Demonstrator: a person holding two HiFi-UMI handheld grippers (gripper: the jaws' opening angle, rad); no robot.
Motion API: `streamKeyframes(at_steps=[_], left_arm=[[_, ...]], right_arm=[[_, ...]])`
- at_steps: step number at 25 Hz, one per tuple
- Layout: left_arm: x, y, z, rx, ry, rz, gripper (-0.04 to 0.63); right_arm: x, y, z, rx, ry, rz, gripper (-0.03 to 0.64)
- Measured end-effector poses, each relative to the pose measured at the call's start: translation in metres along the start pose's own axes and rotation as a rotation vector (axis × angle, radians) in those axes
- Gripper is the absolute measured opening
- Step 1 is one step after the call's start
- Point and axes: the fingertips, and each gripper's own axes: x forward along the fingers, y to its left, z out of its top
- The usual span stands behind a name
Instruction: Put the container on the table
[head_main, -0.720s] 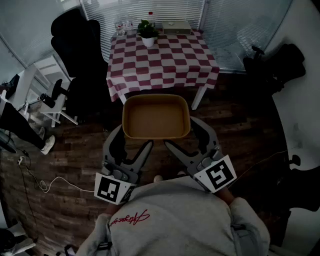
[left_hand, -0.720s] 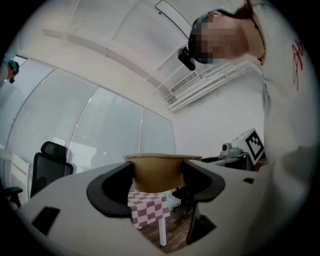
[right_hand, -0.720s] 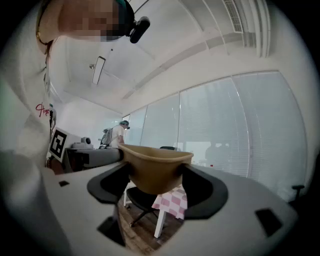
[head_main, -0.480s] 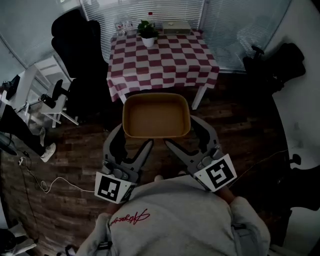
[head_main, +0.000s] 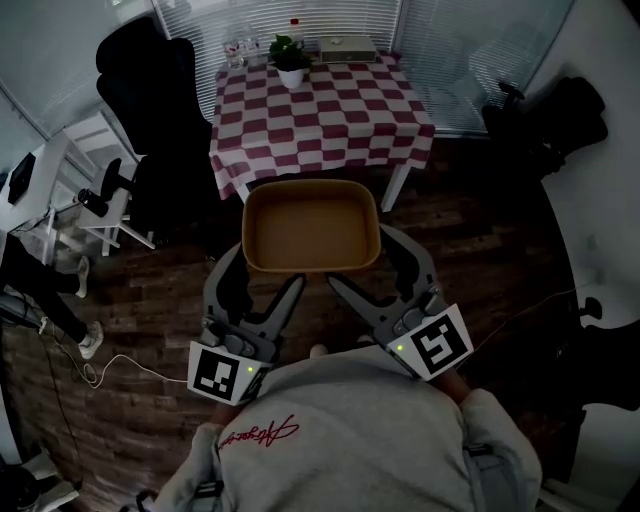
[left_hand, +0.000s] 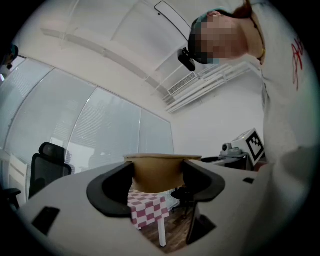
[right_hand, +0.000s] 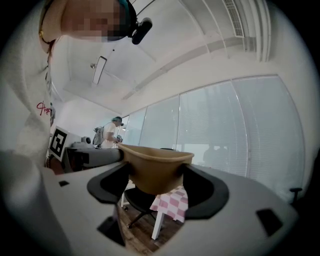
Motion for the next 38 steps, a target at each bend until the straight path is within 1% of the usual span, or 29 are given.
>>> streamKeyframes(at_steps=[13,18,28,38], left_arm=[[-0.005,-0.003,-0.004,-0.038,0.007,-0.048,0.311],[-0.001,-0.004,0.0,-0.026,0.0,-0.062,0.311],[0.008,0.007,-0.002,-0.022,-0.009,-0.034,0.311],[0.04,0.033,-0.013,-0.01,0.004,0.004,0.311]], right_arm=[[-0.008,0.007,0.0,0.01,0.007,-0.045,0.336],[-0.009,0.004,0.001,0.009,0.006,-0.057,0.336],[0.004,-0.006,0.002,0.001,-0.022,-0.029,0.336],[0.036,-0.039,-0.007,0.013,-0.029,0.011,0.337]])
